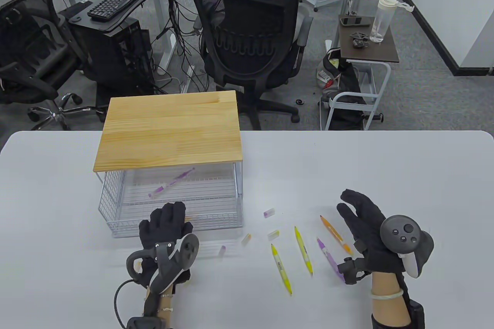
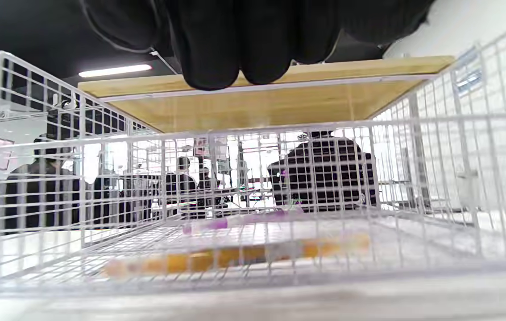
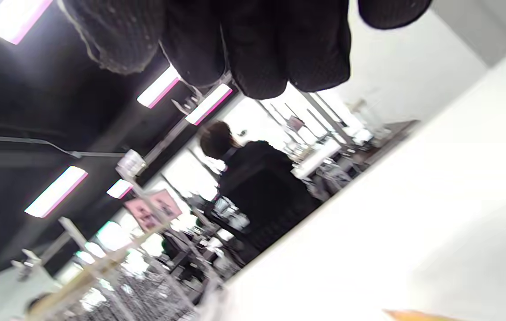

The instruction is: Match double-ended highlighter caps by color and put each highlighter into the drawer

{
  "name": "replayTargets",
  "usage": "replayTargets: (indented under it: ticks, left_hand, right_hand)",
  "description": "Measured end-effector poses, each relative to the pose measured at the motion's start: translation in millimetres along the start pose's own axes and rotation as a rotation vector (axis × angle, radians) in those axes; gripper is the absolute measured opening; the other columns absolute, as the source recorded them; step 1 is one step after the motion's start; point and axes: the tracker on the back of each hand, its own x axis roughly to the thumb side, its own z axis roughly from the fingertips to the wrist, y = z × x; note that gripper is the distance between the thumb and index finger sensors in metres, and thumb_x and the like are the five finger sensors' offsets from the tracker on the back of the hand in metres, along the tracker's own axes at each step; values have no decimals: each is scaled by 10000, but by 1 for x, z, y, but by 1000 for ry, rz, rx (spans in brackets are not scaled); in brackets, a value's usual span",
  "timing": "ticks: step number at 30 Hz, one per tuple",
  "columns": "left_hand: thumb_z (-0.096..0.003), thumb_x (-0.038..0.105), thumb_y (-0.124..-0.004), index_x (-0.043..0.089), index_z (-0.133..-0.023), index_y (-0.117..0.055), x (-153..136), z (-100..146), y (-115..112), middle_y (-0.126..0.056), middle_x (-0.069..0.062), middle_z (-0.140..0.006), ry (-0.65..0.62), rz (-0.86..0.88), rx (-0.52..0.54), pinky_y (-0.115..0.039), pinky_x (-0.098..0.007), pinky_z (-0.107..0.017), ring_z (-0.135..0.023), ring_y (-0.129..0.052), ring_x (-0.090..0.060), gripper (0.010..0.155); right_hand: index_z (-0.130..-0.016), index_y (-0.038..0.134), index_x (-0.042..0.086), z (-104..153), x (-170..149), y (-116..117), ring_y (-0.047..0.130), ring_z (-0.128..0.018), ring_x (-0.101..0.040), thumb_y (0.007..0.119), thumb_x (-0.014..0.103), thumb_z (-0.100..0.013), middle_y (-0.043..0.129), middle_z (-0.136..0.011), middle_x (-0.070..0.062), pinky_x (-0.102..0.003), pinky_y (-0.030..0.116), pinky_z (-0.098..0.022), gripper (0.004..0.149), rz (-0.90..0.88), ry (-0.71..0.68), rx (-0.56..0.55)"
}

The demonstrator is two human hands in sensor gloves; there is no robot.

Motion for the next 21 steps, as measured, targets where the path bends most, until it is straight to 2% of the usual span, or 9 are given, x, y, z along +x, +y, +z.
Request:
replayTargets:
  ticks: [3,7,10,14,16,21]
  left_hand:
    - [-515,446,-649,274,-1038,-697,-12,4,0,-800,-45,-1069,9,-32,-9,-625,-630,-695,-930,-867,-343,552]
    - [-521,431,-650,239,-1039,-705,-26,10,2,-800,-94,-1062,34,141,-8,-624,-643,-679,-909,-869,-376,555]
    - [-526,422,-647,219,-1029,-723,-29,11,0,-824,-107,-1036,34,203,-51,-624,-646,-670,-893,-875,-385,548]
    - [-525,420,-648,217,-1025,-726,-26,17,-4,-837,-102,-1023,14,93,-71,-630,-639,-667,-886,-884,-373,545]
    - [-524,421,-649,221,-1025,-725,-25,20,-4,-835,-98,-1027,9,35,-77,-631,-640,-667,-887,-888,-367,546]
    - [-523,420,-649,219,-1032,-715,-27,28,-4,-830,-98,-1031,-5,-7,-101,-640,-635,-662,-883,-893,-364,551]
  right_hand:
    - [-1041,695,153,-9,-18,10,652,-973,-547,757,412,-613,692,-1122,-198,-722,409,-696,504,159,126,67]
    - [-1040,705,155,-16,-38,36,608,-1004,-559,767,456,-589,647,-1158,-202,-727,383,-701,545,407,231,236]
    - [-1063,682,120,-19,-49,51,576,-1003,-587,764,494,-567,610,-1172,-232,-733,366,-697,626,444,288,310]
    - [-1084,662,77,-21,-55,64,545,-1002,-617,766,509,-557,575,-1187,-262,-740,353,-693,689,545,353,374]
    - [-1079,668,70,-20,-55,68,543,-997,-625,767,505,-558,576,-1183,-271,-743,355,-688,685,584,363,370]
    - [-1063,698,42,-19,-57,78,559,-980,-645,781,499,-550,590,-1175,-295,-752,365,-679,692,644,391,424]
